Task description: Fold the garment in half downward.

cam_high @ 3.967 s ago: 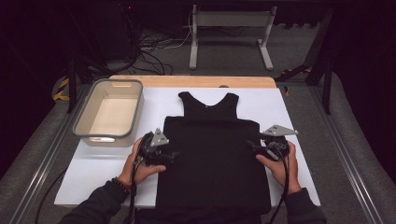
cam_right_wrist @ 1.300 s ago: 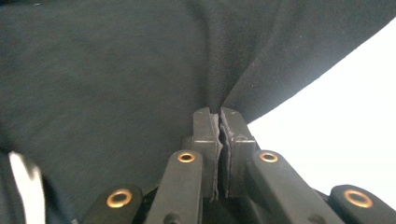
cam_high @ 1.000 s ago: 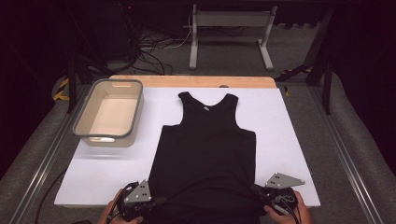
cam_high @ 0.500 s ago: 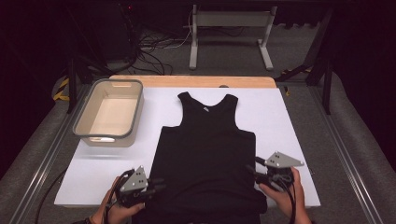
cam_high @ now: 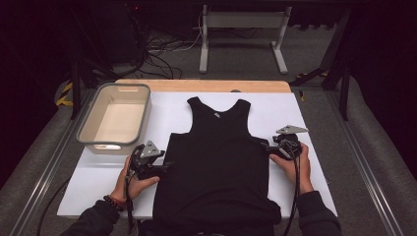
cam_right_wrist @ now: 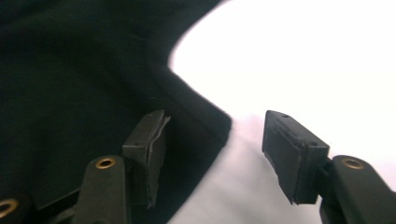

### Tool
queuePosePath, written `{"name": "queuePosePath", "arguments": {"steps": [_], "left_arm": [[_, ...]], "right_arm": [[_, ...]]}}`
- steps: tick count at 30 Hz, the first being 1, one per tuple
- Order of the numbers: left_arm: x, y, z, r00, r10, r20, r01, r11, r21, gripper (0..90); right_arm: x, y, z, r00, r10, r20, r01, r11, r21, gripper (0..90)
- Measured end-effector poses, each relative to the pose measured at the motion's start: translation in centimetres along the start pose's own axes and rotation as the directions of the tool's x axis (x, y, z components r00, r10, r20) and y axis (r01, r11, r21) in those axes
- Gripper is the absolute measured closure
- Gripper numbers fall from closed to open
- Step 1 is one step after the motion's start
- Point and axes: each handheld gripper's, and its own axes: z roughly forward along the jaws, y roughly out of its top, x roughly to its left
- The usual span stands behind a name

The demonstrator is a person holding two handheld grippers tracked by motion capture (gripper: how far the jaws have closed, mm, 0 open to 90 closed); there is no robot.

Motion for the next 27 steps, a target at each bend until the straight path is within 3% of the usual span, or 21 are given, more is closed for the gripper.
{"name": "queuePosePath", "arguments": {"steps": [2,4,6,7,8,10,11,17,21,24,27], "left_arm": [[0.1,-0.1,0.3,0.9997,-0.018,0.019,0.018,0.9998,0.004,55.6],[0.2,0.0,0.1,0.9995,-0.012,0.030,0.012,0.9998,0.018,60.1],[0.2,-0.2,0.0,0.9989,-0.012,0.045,0.011,0.9998,0.017,74.4],[0.2,-0.2,0.0,0.9976,-0.009,0.069,0.007,0.9998,0.020,80.2],[0.1,-0.2,-0.1,0.9983,0.004,0.059,-0.005,0.9997,0.024,87.7],[-0.2,-0.3,-0.4,0.9986,0.015,0.051,-0.017,0.9991,0.038,88.4],[-0.6,-0.5,-0.8,0.9985,0.040,0.038,-0.042,0.9981,0.045,88.6],[-1.4,-1.4,-1.8,0.9969,0.079,0.009,-0.079,0.9954,0.054,88.7],[-1.4,-1.8,-2.2,0.9968,0.077,0.020,-0.078,0.9955,0.052,88.7],[-1.3,-1.9,-2.2,0.9967,0.079,0.021,-0.080,0.9963,0.033,88.3],[-1.4,-1.8,-2.2,0.9953,0.096,0.018,-0.096,0.9954,0.009,87.4]], "right_arm": [[-0.1,0.2,0.4,1.0000,0.004,-0.005,-0.004,1.000,0.028,53.2],[0.0,0.2,0.4,1.0000,0.002,-0.008,-0.002,1.000,0.027,56.6],[0.1,0.1,0.3,0.9996,-0.002,-0.029,0.003,1.000,0.024,74.8],[0.1,0.1,0.2,0.9992,-0.002,-0.039,0.003,1.000,0.024,79.9],[0.1,0.1,0.2,0.9990,-0.006,-0.044,0.007,1.000,0.026,84.0],[0.2,0.1,0.0,0.9993,-0.019,-0.033,0.020,0.999,0.033,85.1],[0.1,0.1,-0.3,0.9996,-0.029,0.001,0.029,0.999,0.038,85.5],[-0.8,-0.1,-0.6,0.9987,-0.007,0.051,0.006,1.000,0.030,85.8],[-0.7,-0.1,-0.6,0.9979,-0.013,0.064,0.011,1.000,0.026,85.5],[-0.7,-0.1,-0.7,0.9988,-0.005,0.048,0.005,1.000,0.008,83.5],[-0.7,-0.2,-0.9,0.9986,0.007,0.052,-0.006,1.000,-0.015,74.4]]}}
